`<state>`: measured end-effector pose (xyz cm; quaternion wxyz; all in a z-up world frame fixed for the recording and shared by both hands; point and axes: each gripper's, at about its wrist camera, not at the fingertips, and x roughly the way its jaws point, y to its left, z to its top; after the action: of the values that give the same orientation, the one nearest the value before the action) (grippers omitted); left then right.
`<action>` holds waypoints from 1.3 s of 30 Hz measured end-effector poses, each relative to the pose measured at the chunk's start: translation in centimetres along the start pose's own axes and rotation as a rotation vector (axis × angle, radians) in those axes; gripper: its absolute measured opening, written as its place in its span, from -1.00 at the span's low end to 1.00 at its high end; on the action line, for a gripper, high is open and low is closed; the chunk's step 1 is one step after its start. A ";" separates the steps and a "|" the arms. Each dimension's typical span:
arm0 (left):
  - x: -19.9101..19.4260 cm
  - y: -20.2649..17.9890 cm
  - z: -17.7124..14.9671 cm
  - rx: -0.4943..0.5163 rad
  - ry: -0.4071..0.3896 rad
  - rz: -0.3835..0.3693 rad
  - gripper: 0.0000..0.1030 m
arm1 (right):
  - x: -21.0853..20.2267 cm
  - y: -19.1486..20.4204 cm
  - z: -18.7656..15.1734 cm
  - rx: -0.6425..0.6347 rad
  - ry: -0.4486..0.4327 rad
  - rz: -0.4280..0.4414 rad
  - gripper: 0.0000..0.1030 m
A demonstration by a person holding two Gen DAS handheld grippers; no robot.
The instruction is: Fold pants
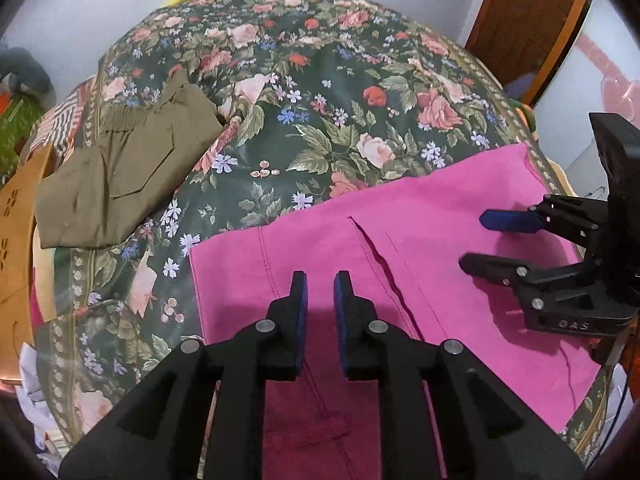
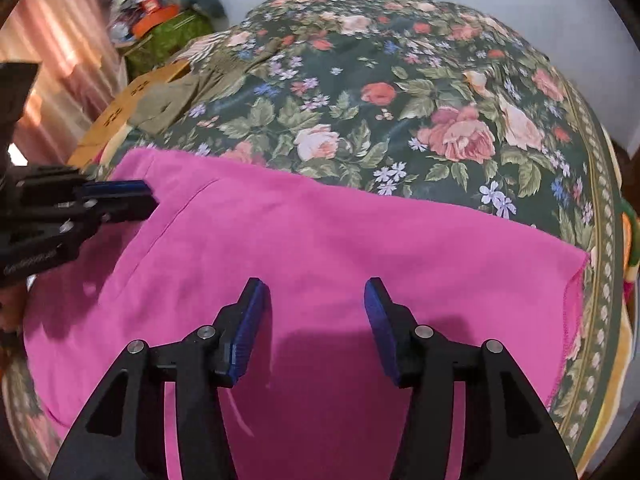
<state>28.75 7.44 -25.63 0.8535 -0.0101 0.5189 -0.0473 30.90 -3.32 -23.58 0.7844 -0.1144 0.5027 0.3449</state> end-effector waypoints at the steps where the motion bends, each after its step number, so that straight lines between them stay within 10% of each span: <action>1: -0.1 0.0 -0.1 0.005 -0.002 0.003 -0.72 | -0.2 0.0 -0.1 -0.003 0.005 0.000 -0.06; 7: -1.1 -0.1 -0.7 -0.013 -0.012 0.019 -0.64 | -1.5 1.0 -1.7 -0.051 0.031 -0.037 -0.06; 11: -2.5 0.2 -1.6 -0.048 -0.013 0.026 -0.04 | -3.0 1.5 -2.7 -0.047 0.035 -0.051 -0.06; 25: -11.3 0.5 -8.6 -0.209 -0.075 0.018 0.16 | -12.5 5.6 -4.8 -0.079 -0.162 -0.066 0.01; 37: -9.9 -1.2 -13.3 -0.395 0.021 -0.171 0.28 | -9.4 6.7 -8.9 -0.035 -0.138 -0.061 0.06; 39: -9.7 -1.0 -13.5 -0.451 0.006 -0.257 0.60 | -8.4 6.4 -9.4 -0.021 -0.116 -0.055 0.06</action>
<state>12.25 7.72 -23.19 0.8150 -0.2659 0.5133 -0.0386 17.86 -7.11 -19.67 0.8200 -0.1164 0.4495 0.3348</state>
